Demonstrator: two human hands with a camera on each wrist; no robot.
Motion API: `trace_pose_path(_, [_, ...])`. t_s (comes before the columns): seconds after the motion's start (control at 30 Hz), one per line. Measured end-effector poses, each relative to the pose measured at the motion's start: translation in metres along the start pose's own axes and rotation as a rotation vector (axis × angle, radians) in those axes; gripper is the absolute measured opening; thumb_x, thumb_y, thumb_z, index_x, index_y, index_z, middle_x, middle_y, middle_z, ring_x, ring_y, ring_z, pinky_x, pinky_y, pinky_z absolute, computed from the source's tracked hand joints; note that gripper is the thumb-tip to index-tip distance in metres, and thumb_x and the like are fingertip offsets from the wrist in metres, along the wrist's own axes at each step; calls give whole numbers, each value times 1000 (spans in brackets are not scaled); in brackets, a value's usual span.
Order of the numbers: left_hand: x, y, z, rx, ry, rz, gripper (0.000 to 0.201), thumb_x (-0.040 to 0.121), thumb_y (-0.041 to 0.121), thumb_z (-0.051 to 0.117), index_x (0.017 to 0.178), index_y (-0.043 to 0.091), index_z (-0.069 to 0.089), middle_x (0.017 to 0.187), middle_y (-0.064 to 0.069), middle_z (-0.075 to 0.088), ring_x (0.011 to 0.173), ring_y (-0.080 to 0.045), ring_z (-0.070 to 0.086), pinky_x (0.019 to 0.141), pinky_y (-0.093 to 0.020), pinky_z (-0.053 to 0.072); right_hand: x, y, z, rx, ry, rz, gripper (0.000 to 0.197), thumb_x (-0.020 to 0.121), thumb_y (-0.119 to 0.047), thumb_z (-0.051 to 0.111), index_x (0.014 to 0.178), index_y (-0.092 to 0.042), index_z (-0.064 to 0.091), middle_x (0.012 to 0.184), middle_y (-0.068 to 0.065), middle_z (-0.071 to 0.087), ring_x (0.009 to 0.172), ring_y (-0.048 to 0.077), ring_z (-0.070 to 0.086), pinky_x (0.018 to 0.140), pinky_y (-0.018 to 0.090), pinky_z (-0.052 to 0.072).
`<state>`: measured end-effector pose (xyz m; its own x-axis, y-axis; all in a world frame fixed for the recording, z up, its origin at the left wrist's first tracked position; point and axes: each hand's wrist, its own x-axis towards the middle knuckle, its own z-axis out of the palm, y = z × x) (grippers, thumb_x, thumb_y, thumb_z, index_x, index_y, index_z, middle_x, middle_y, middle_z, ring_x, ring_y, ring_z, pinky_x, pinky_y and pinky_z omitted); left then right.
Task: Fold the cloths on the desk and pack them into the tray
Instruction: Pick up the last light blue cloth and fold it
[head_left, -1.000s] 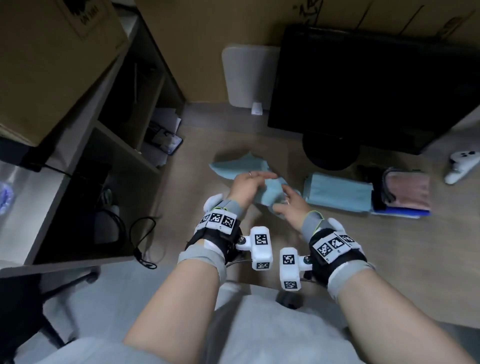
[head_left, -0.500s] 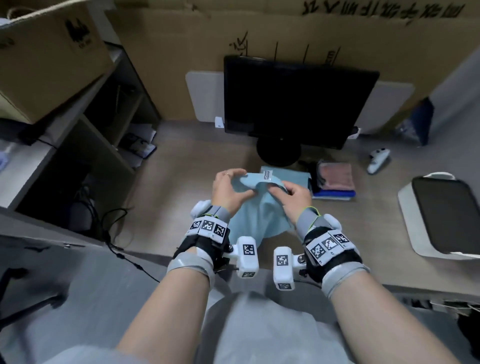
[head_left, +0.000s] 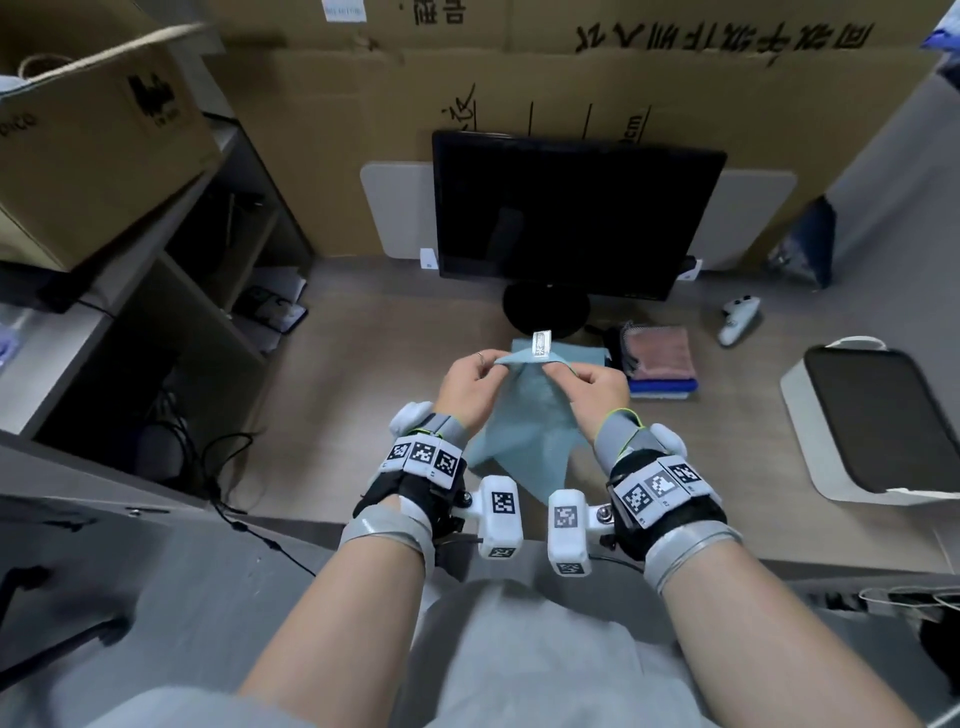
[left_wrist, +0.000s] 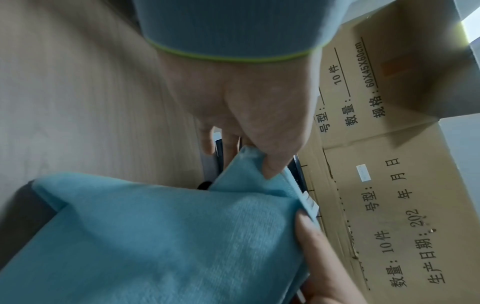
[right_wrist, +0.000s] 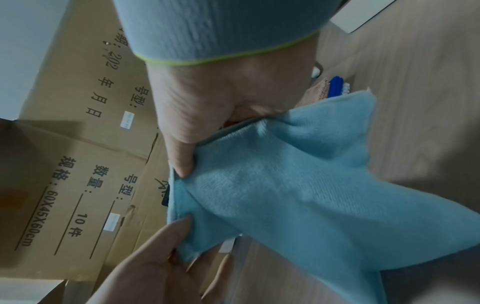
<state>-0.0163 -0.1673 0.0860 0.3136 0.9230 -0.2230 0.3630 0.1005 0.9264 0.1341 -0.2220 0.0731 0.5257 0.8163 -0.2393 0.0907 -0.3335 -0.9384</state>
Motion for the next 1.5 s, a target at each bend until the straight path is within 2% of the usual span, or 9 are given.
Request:
trace_pose_path(0.13, [12,4,-14,-92,230,-18,24,85,23,48,88,31,70,94,8,72,95,-18,64,88,-36,50,6,6,-3,-76,2,-3,14,71,-37,79,64,-28,72,62,-12,66,60,12,55,66,34,51])
trace_pose_path(0.27, [23,8,-25,-177,407,-133,23,91,16,43,99,14,65,95,-2,65,89,-20,57,86,-34,47,9,15,-3,-221,13,25,12,70,-38,79,75,-30,72,74,-10,70,69,12,61,80,38,55])
trace_pose_path(0.5, [30,8,-40,-194,634,-237,27,97,12,37,113,8,59,100,-2,56,92,-19,49,77,-22,33,8,22,-15,-537,2,215,27,86,-49,58,83,-22,58,83,1,62,94,27,55,106,36,26])
trace_pose_path(0.6, [30,4,-47,-223,730,-317,30,97,12,36,117,7,57,101,-3,55,90,-22,48,77,-23,32,12,26,-23,-458,146,230,32,74,-48,68,74,-18,57,70,-2,61,81,27,56,84,34,45])
trace_pose_path(0.7, [31,-4,-58,-196,794,-334,27,95,13,40,116,10,57,98,-2,57,85,-24,50,74,-25,34,17,23,-32,-231,198,165,22,72,-25,77,70,-14,58,65,0,55,67,21,51,61,27,41])
trace_pose_path(0.87, [23,-20,-46,-107,725,-383,18,94,15,44,108,13,56,94,-7,58,81,-25,50,68,-27,33,19,13,-29,175,271,191,13,76,-10,71,82,-15,61,71,0,59,65,16,55,67,31,52])
trace_pose_path(1.1, [22,-32,-45,-96,703,-513,37,101,13,37,134,4,51,131,-16,58,118,-34,54,92,-30,39,13,22,-38,188,436,294,24,76,-3,49,55,-14,45,58,-1,33,57,20,26,52,31,25])
trace_pose_path(1.3, [33,-28,-50,-99,714,-456,29,96,14,39,113,4,61,108,-14,66,90,-33,58,72,-28,36,19,18,-29,222,410,318,14,75,-15,55,62,-15,57,69,2,46,66,19,38,62,29,35])
trace_pose_path(1.5, [68,16,-73,-134,706,-332,38,99,22,36,131,12,52,123,-12,63,113,-34,56,97,-33,40,43,-35,-25,310,405,130,21,78,-30,58,71,-10,55,67,6,40,67,19,35,61,29,33])
